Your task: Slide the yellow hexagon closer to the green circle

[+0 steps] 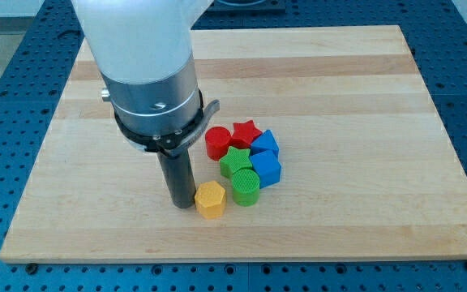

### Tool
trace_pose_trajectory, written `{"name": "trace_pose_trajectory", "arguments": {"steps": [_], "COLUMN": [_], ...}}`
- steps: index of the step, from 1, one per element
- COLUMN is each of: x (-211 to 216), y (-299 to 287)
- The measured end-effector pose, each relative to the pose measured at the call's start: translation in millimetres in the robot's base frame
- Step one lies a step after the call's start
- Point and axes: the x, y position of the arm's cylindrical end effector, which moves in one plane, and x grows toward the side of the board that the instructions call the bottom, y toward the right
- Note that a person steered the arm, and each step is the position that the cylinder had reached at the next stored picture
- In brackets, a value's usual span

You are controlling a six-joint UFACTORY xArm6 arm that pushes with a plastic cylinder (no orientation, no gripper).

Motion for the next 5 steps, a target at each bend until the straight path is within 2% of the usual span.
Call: {"name": "trace_pose_trajectory", "arguments": {"steps": [2, 4, 5], "x": [28.5, 32.1, 32.1], "y": [4.0, 42.5, 43.3]}}
